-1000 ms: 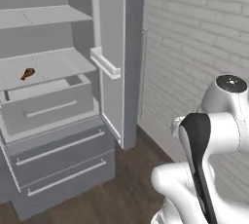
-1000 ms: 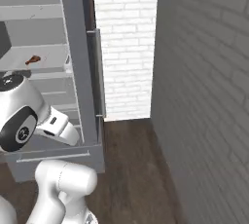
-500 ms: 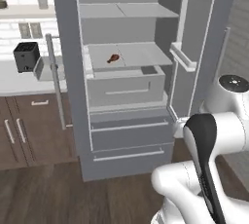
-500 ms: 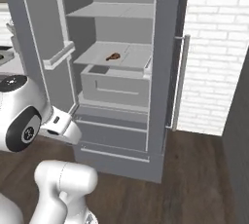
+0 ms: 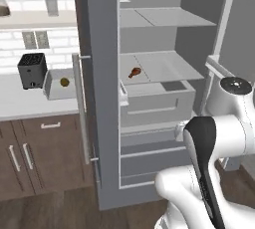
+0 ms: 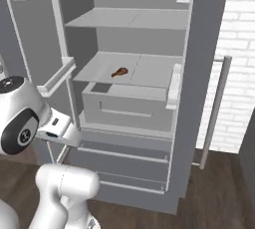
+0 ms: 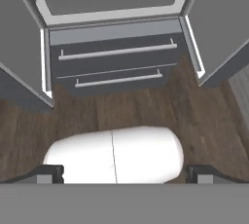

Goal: Place one avocado and one chicken drumstick in each tupperware on the nearby counter, to pack two identical lunches.

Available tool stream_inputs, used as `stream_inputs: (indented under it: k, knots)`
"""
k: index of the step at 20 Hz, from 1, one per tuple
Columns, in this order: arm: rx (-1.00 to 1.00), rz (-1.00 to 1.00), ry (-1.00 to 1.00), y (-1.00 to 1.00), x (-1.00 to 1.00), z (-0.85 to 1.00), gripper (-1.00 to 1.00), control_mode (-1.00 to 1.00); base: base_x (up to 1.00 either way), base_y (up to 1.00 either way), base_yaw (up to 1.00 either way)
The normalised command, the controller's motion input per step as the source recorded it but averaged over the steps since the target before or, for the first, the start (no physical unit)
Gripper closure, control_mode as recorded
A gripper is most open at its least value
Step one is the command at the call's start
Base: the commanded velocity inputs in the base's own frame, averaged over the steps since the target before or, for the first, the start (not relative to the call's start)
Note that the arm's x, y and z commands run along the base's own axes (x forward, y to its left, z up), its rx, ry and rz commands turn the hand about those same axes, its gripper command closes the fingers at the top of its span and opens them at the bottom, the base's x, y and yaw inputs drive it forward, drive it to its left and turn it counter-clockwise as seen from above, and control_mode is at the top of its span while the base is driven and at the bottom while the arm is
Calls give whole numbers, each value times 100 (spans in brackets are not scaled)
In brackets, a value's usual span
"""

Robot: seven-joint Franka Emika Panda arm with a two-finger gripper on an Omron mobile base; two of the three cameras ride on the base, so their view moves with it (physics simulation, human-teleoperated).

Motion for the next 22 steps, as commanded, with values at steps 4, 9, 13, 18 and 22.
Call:
stream_inputs:
  k: [4, 9, 13, 18, 22]
  knots:
    - [0, 0, 0, 0, 0, 0, -100, 100, 19, -68, 6]
    - [0, 0, 0, 0, 0, 0, -100, 100, 31, -11, 3]
    - [0, 0, 0, 0, 0, 0, -100, 100, 54, 4, 0]
    - [0, 0, 0, 0, 0, 0, -100, 100, 82, 0, 0]
    - [0, 0, 0, 0, 0, 0, -100, 100, 81, 0, 0]
